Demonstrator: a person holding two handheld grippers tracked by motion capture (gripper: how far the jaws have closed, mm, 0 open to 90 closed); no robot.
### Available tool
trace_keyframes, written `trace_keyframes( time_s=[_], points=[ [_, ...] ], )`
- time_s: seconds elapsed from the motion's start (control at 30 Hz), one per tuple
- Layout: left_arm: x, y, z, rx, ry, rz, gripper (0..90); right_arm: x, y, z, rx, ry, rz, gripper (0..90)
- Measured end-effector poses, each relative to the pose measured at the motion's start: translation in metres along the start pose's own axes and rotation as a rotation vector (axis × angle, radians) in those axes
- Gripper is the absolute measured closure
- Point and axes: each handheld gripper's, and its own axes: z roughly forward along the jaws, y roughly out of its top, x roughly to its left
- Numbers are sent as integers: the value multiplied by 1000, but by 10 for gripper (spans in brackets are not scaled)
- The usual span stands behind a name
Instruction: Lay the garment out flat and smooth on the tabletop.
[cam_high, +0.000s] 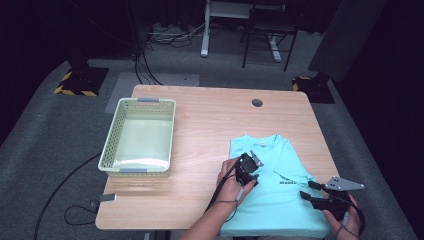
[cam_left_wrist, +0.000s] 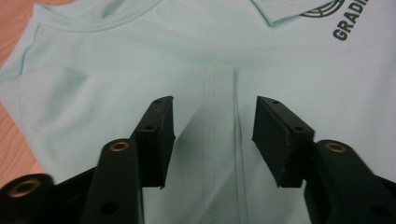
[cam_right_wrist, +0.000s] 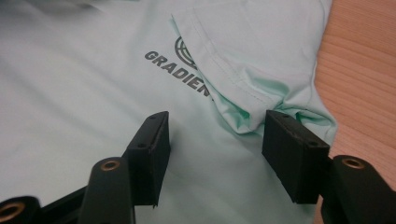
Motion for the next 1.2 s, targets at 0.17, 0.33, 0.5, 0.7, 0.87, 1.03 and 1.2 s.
trace_keyframes(
  time_s=[0.17, 0.33, 0.5, 0.7, 0.87, 1.03, 1.2],
  points=[
    [0, -1, 2, 12, -10, 18, 721, 0, 0, 0, 0, 0, 0, 421],
    [0, 0, 0, 7, -11, 12, 864, 0, 0, 0, 0, 0, 0, 421],
    [4, 0, -7, -25, -4, -8, 871, 0, 0, 0, 0, 0, -1, 421],
    [11, -2, -21, -54, 3, -35, 871, 0, 1, 0, 1, 2, -4, 409],
    [17, -4, -32, -76, 19, -49, 871, 0, 2, 3, 19, -8, -11, 233],
    [25, -8, -46, -97, 28, -69, 871, -1, 3, 5, 41, -13, -3, 138],
    [36, -16, -63, -115, 73, -92, 871, 0, 3, 6, 43, -20, 3, 133]
  ],
)
